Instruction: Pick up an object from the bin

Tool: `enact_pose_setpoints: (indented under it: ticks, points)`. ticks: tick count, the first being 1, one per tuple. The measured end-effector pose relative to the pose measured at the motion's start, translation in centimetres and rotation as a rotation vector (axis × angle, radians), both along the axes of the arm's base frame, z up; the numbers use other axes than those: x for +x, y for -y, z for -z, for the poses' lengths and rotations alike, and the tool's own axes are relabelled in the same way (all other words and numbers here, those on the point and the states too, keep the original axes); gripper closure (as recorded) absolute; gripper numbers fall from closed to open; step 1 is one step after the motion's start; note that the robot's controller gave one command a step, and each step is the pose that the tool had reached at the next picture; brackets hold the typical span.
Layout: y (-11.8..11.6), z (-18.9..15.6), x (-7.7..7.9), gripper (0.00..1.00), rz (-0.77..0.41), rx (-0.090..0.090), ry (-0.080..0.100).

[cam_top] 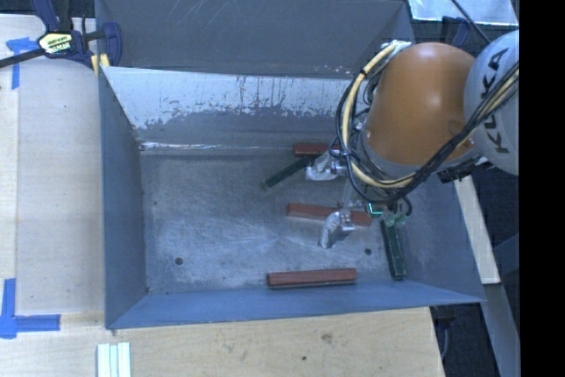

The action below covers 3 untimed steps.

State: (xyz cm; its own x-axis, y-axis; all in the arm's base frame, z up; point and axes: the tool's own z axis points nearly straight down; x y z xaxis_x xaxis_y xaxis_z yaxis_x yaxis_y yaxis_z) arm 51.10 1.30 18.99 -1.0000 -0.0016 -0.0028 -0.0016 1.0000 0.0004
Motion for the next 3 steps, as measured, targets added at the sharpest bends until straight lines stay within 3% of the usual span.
enact_pose_setpoints:
  ticks: [1, 2, 3]
  points:
    - [1.4, 11.3, 5.4, 1.00, 0.019, 0.001, 0.013]
    - [1.4, 11.3, 5.4, 1.00, 0.019, 0.001, 0.013]
    - [0.5, -5.6, 6.9, 1.00, 0.021, 0.000, 0.008]
